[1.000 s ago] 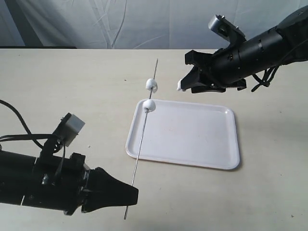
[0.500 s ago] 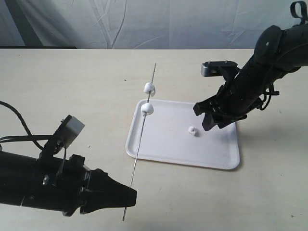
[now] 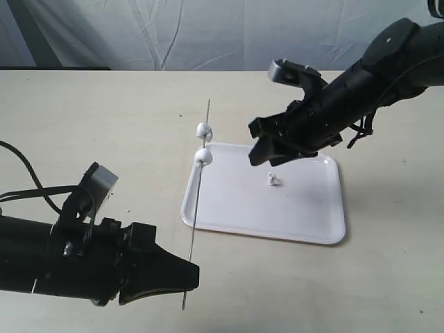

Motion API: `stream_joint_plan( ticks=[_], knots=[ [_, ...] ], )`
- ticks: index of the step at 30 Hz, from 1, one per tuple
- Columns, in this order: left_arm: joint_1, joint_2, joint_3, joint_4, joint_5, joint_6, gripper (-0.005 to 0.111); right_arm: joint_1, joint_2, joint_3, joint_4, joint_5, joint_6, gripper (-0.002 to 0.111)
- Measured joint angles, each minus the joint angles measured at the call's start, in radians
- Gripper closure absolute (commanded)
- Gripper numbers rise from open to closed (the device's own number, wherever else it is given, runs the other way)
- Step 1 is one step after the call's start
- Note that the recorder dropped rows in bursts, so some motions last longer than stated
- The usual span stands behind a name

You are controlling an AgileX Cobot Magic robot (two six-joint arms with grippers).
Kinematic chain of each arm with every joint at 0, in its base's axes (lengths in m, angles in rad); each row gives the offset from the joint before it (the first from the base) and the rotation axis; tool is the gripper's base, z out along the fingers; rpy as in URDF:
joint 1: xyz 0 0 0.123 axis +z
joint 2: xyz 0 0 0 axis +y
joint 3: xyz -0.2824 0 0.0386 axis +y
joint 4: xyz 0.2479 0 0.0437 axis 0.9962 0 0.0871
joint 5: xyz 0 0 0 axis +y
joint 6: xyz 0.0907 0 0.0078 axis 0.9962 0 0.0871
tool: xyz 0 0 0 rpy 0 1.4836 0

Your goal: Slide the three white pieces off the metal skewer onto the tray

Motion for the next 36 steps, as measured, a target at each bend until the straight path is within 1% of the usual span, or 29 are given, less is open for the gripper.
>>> stream_joint_plan(
  ticks=[2, 4, 10, 14, 22, 24, 26, 28, 29, 33, 36],
  knots=[
    [0.0, 0.0, 0.0, 0.0, 0.002, -0.002, 0.107, -0.002, -0.024, 0.0, 0.12, 0.06, -0.084, 0.066],
    [0.0, 0.0, 0.0, 0.0, 0.017, -0.002, 0.107, -0.01, -0.034, 0.0, 0.198, 0.11, -0.143, 0.066],
    [0.0, 0.0, 0.0, 0.0, 0.131, -0.003, 0.107, -0.058, -0.038, 0.0, 0.426, 0.28, -0.288, 0.066],
    [0.0, 0.0, 0.0, 0.0, 0.134, -0.003, 0.107, -0.099, -0.04, 0.0, 0.458, 0.323, -0.31, 0.066],
    [0.0, 0.0, 0.0, 0.0, 0.147, 0.011, 0.107, -0.102, -0.04, 0.0, 0.47, 0.356, -0.32, 0.066],
    [0.014, 0.0, -0.005, 0.0, 0.179, 0.021, 0.107, -0.109, -0.04, 0.0, 0.477, 0.372, -0.324, 0.066],
    [0.051, 0.0, -0.032, 0.0, 0.21, 0.023, 0.107, -0.139, -0.04, 0.0, 0.517, 0.405, -0.337, 0.066],
    [0.106, 0.0, -0.053, -0.002, 0.251, 0.03, 0.107, -0.201, -0.04, 0.0, 0.583, 0.419, -0.36, 0.066],
    [0.117, 0.0, -0.052, -0.004, 0.264, 0.036, 0.107, -0.212, -0.04, 0.0, 0.593, 0.419, -0.364, 0.066],
    [0.164, 0.0, -0.054, -0.006, 0.331, 0.066, 0.107, -0.229, -0.036, 0.0, 0.658, 0.423, -0.4, 0.066],
    [0.178, 0.0, -0.056, -0.006, 0.366, 0.085, 0.107, -0.22, -0.025, 0.0, 0.665, 0.423, -0.408, 0.066]
  ],
)
